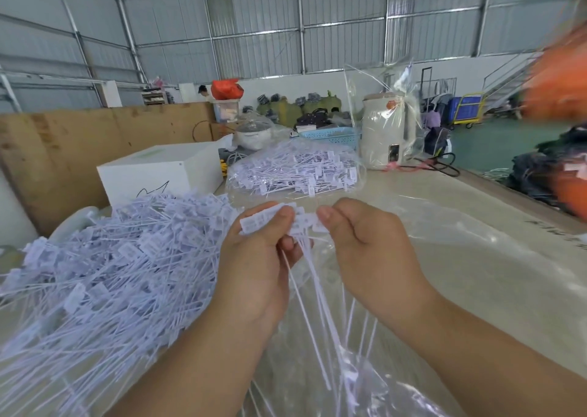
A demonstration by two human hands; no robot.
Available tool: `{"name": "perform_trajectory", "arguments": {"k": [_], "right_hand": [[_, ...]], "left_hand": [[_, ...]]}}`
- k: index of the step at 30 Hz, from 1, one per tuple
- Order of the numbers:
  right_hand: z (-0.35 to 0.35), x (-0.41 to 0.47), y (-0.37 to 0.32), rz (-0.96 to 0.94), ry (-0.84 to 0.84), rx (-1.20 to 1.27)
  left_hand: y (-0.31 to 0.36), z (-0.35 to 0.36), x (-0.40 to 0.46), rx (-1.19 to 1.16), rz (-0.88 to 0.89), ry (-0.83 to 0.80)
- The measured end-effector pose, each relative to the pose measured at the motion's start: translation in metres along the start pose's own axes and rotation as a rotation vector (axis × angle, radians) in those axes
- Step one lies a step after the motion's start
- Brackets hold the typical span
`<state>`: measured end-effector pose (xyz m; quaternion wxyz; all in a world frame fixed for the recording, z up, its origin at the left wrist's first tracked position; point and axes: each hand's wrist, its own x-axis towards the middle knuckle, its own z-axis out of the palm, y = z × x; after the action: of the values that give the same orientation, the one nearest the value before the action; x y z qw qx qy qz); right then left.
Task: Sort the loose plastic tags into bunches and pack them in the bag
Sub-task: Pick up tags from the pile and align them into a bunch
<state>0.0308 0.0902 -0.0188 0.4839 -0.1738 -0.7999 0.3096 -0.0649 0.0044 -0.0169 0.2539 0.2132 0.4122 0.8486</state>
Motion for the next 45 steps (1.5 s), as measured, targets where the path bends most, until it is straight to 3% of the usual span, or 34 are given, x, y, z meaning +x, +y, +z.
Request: {"name": "perform_trajectory", "arguments": {"k": [2, 4, 9, 13, 22, 26, 35, 45], "right_hand": [[-0.005, 0.006, 0.001, 0.001, 0.136, 0.026], [-0.015, 0.012, 0.005, -0.009, 0.159, 0.080], [-0.016, 0.003, 0.012, 0.041, -0.337, 0.263], [-0.014, 0.002, 0.014, 0.001, -0.499, 0.211], [-0.013, 0.002, 0.014, 0.015, -0.516, 0.215], [-0.019, 0.007, 0.016, 0.102, -0.502, 0.345], [-0.023, 0.009, 0.018, -0.008, -0.477, 0.081], [-0.019, 0.005, 0.012, -0.012, -0.428, 0.063]], "left_hand": [[0.003, -0.006, 0.006, -0.051, -0.065, 0.049], [0.004, -0.010, 0.010, 0.010, -0.066, 0.057], [0.005, -0.009, 0.006, 0.253, 0.075, -0.067], [0.007, -0.007, -0.003, 0.270, 0.053, -0.266], [0.006, -0.011, -0.001, 0.258, -0.019, -0.354], [0.008, -0.009, 0.002, 0.185, 0.012, -0.275], [0.013, -0.013, 0.006, 0.231, 0.064, -0.175], [0.012, -0.017, 0.007, 0.295, 0.124, -0.138]]}}
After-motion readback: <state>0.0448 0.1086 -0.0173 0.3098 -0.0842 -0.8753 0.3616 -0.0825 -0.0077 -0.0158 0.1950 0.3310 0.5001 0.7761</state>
